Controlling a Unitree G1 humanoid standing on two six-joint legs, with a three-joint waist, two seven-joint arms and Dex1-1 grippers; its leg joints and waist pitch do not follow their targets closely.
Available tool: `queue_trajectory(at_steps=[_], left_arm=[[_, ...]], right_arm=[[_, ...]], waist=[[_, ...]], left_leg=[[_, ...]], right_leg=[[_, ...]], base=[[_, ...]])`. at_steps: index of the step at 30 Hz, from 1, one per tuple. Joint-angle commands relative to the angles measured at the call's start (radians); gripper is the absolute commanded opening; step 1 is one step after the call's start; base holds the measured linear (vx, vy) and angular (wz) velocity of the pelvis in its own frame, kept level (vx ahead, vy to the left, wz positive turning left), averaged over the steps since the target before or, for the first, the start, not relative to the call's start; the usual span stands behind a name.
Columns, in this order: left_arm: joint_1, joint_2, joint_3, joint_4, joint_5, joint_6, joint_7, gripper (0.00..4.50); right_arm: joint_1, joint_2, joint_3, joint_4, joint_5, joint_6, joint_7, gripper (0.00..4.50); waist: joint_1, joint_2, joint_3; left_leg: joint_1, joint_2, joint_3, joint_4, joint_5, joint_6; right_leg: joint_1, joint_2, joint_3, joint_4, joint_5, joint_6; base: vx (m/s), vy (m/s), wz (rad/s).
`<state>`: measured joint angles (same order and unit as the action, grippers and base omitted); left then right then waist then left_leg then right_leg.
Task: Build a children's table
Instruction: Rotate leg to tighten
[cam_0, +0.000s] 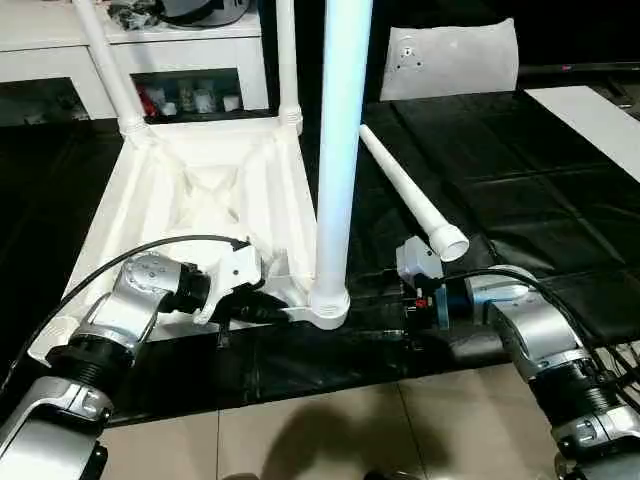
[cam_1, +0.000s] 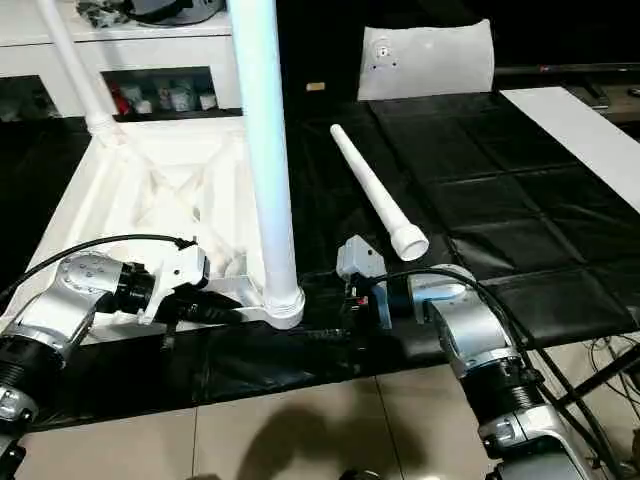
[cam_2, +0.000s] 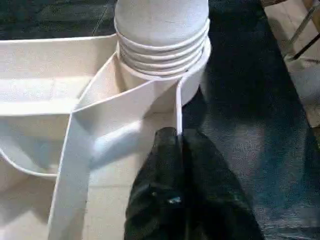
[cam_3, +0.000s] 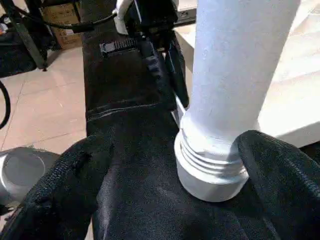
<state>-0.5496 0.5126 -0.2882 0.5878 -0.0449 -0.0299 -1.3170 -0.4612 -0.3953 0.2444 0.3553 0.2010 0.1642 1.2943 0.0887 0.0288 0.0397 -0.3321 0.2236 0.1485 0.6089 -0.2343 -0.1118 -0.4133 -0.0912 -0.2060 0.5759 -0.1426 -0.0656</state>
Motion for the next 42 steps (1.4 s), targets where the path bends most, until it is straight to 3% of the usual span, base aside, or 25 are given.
queue_trajectory(at_steps=[1, 9, 14, 19, 25, 33, 42], left_arm=[[0.002, -0.009, -0.017, 0.011, 0.022, -0.031, -0.003, 0.07], [-0.006, 0.021, -0.066, 0.061, 0.115, -0.134, 0.039, 0.07], [0.002, 0.015, -0.049, 0.054, 0.108, -0.131, 0.052, 0.07], [-0.002, -0.003, -0.027, 0.051, 0.065, -0.098, 0.044, 0.58], [-0.011, -0.011, -0.021, 0.075, 0.061, -0.115, 0.061, 0.81], [-0.014, -0.029, -0.007, 0.076, 0.022, -0.107, 0.017, 0.05], [0.02, -0.011, -0.023, 0.029, -0.017, -0.094, -0.096, 0.02]], right_arm=[[0.006, -0.006, 0.007, -0.02, 0.004, 0.001, 0.011, 4.5], [0.001, -0.009, 0.006, -0.014, 0.003, -0.002, 0.011, 4.5], [-0.001, -0.01, 0.006, -0.01, 0.004, -0.003, 0.013, 4.5], [-0.005, -0.008, 0.009, -0.007, 0.003, -0.002, 0.014, 4.5], [-0.008, -0.012, 0.009, -0.003, 0.001, -0.005, 0.018, 4.5], [-0.001, -0.018, 0.01, -0.013, 0.0, -0.003, 0.019, 4.5], [-0.005, -0.024, 0.004, -0.005, -0.001, -0.008, 0.016, 4.5]], waist=[[0.001, -0.003, -0.073], [0.001, -0.004, -0.07], [-0.003, -0.009, -0.065], [-0.004, -0.008, -0.067], [-0.001, -0.007, -0.07], [-0.002, -0.007, -0.069], [0.0, 0.0, -0.073]], left_leg=[[-0.019, 0.005, 0.011, -0.062, -0.065, 0.08], [-0.016, 0.003, 0.012, -0.063, -0.091, 0.074], [-0.012, -0.003, 0.015, -0.06, -0.128, 0.065], [-0.012, -0.005, 0.012, -0.059, -0.132, 0.066], [-0.015, 0.0, 0.011, -0.062, -0.101, 0.073], [-0.015, -0.001, 0.012, -0.061, -0.109, 0.07], [-0.015, 0.008, 0.009, -0.065, -0.082, 0.076]], right_leg=[[0.08, -0.058, 0.068, -0.078, -0.36, 0.008], [0.079, -0.057, 0.064, -0.085, -0.401, 0.032], [0.076, -0.055, 0.055, -0.101, -0.477, 0.072], [0.075, -0.053, 0.05, -0.104, -0.483, 0.091], [0.077, -0.055, 0.058, -0.092, -0.42, 0.061], [0.079, -0.056, 0.058, -0.095, -0.435, 0.055], [0.081, -0.06, 0.065, -0.082, -0.37, 0.018]], base=[[0.0, 0.0, 0.0], [0.0, 0.0, 0.0], [0.0, 0.0, 0.0], [0.0, 0.0, 0.0], [0.0, 0.0, 0.0], [0.0, 0.0, 0.0], [0.0, 0.0, 0.0]])
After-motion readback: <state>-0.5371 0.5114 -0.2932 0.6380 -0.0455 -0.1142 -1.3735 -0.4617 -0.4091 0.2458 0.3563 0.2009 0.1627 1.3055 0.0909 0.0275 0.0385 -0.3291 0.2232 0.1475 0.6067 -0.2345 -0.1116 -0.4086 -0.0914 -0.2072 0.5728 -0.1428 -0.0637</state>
